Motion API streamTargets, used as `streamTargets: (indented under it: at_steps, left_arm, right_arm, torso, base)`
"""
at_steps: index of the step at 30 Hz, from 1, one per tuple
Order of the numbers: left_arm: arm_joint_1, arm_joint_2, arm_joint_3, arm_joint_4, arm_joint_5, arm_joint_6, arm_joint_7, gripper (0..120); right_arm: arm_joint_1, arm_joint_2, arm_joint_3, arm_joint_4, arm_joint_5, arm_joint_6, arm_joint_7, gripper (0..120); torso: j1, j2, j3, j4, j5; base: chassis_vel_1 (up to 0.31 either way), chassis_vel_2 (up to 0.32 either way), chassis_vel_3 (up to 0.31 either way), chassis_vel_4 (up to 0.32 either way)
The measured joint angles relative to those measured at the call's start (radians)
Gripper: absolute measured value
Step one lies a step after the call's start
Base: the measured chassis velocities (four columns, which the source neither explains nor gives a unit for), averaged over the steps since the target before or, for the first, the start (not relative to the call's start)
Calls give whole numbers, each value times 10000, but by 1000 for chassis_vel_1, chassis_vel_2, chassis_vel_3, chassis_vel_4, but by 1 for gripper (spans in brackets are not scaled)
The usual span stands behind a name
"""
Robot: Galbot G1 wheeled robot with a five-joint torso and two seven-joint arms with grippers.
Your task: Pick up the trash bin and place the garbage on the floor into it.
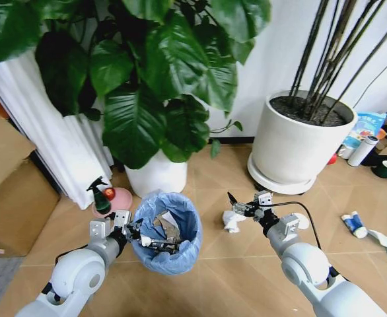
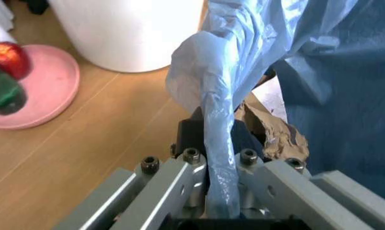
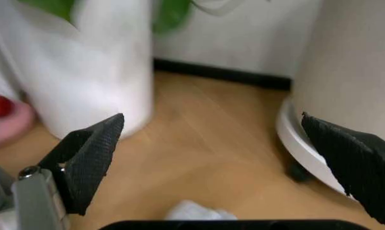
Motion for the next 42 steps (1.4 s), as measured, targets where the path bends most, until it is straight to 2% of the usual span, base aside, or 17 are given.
streamTargets:
  at_steps: [10, 13, 15, 18, 20, 23, 24, 26, 27, 30, 42]
  left_arm:
    - [50, 90, -149, -43, 32, -26, -51, 0]
    - [35, 132, -166, -23, 42, -70, -42, 0]
    - [32, 139, -174, -20, 42, -77, -40, 0]
    - [26, 183, -196, -9, 40, -91, -20, 0]
    - [27, 185, -197, -7, 40, -92, -19, 0]
    - [61, 192, -211, 7, 38, -95, -15, 0]
    - [61, 192, -211, 7, 38, -95, -15, 0]
    - [109, 216, -233, 11, 34, -103, -10, 0]
    - [109, 216, -233, 11, 34, -103, -10, 0]
    - [135, 226, -256, 44, 27, -111, -8, 0]
    - [60, 201, -199, 165, 27, -127, 25, 0]
  right_arm:
    - [564, 222, -171, -2333, 337, -219, -572, 100]
    - [1218, 530, -489, -3613, 521, -379, -829, 100]
    - [1374, 635, -579, -3881, 526, -381, -866, 100]
    - [2114, 1307, -1037, -5005, 580, -430, -1014, 100]
    - [2173, 1377, -1075, -5094, 581, -437, -1023, 100]
    - [2691, 2099, -1408, -6062, 563, -446, -1058, 100]
    - [2691, 2099, -1408, -6062, 563, -446, -1058, 100]
    - [3126, 2750, -1594, -7237, 460, -356, -1060, 100]
    - [3126, 2750, -1594, -7237, 460, -356, -1060, 100]
    - [3541, 3248, -1564, -8458, 96, -109, -1074, 100]
    - [4317, 3796, -1191, -9915, -489, 253, -1559, 100]
  torso:
    - [1, -1, 1, 5, -7]
    - [1, 0, 1, 5, -6]
    - [1, 0, 1, 3, -8]
    - [1, 0, 1, 3, -4]
    - [1, 0, 1, 3, -6]
    - [1, 0, 1, 4, -5]
    - [1, 0, 1, 4, -5]
    - [0, -1, 2, 6, -3]
    - [0, -1, 2, 6, -3]
    - [1, -1, 2, 4, -5]
    - [1, -1, 1, 4, -6]
  base:
    - [4, 4, 6, 8]
    - [11, 17, -16, -13]
    - [0, 0, 0, 0]
    - [0, 0, 0, 0]
    - [0, 0, 0, 0]
    - [0, 0, 0, 0]
    - [0, 0, 0, 0]
    - [0, 0, 0, 0]
    - [0, 0, 0, 0]
    - [0, 0, 0, 0]
    - [0, 0, 0, 0]
